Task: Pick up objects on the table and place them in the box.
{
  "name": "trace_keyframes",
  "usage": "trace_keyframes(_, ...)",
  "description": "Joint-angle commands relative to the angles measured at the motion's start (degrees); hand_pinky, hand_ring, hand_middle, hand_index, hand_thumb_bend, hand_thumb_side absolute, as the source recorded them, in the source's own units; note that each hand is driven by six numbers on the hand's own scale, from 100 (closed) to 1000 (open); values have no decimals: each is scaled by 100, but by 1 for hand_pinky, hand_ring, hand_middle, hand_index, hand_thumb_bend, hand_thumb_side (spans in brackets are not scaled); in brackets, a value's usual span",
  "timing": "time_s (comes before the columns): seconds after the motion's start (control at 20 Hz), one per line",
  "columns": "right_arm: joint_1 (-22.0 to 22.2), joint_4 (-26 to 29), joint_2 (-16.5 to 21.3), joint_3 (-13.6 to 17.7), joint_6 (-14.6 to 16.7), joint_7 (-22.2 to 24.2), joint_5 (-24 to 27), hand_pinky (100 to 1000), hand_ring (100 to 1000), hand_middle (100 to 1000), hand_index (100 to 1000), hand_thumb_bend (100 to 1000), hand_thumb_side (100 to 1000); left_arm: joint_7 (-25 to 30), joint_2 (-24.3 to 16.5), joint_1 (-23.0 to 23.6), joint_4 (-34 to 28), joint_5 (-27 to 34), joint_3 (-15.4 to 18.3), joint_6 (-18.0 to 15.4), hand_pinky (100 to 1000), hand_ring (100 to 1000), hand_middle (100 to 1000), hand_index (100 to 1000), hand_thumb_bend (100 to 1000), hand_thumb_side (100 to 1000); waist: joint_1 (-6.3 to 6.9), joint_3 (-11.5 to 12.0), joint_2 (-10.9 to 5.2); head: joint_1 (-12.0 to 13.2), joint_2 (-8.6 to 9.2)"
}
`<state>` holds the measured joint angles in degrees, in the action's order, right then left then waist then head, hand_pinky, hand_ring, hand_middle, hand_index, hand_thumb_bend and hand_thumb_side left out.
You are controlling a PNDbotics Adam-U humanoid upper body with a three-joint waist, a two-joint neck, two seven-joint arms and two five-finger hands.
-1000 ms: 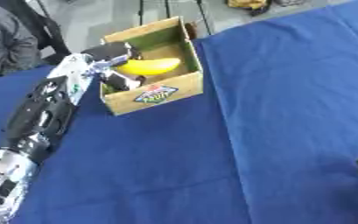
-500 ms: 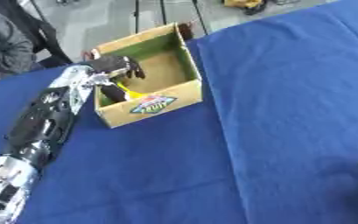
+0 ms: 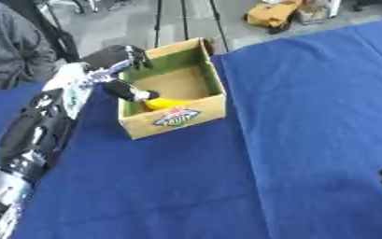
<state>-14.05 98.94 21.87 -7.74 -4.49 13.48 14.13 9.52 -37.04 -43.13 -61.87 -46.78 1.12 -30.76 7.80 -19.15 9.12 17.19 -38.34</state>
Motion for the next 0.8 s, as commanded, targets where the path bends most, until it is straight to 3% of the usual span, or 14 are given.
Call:
trace_keyframes(0.05,9,74,11,101,30,-43,85,586,611,523,780,100,971,-67,-644,313,-1014,736,32,-8,648,625,654,755,522,659,-115,156,-155,-134,-106)
trace_keyframes(0.2,71,69,-6,138,44,-70,140,586,611,523,780,100,951,-24,-828,1079,-2104,1409,152,121,639,615,649,755,463,667,-223,426,-240,-226,-174)
trace_keyframes(0.45,141,64,-71,150,43,-68,193,586,611,523,780,100,932,280,-171,2439,-3411,2803,609,673,612,586,633,752,264,756,-359,756,-371,-336,-371)
trace_keyframes(0.6,208,77,-91,178,53,-84,218,586,611,523,780,100,932,399,286,2947,-3796,3309,843,1057,596,569,623,751,194,802,-424,865,-405,-449,-461)
trace_keyframes(0.8,201,106,-102,170,66,-67,242,586,611,523,780,100,902,311,693,3266,-3958,3699,972,1430,589,563,620,752,164,830,-481,1005,-428,-523,-566)
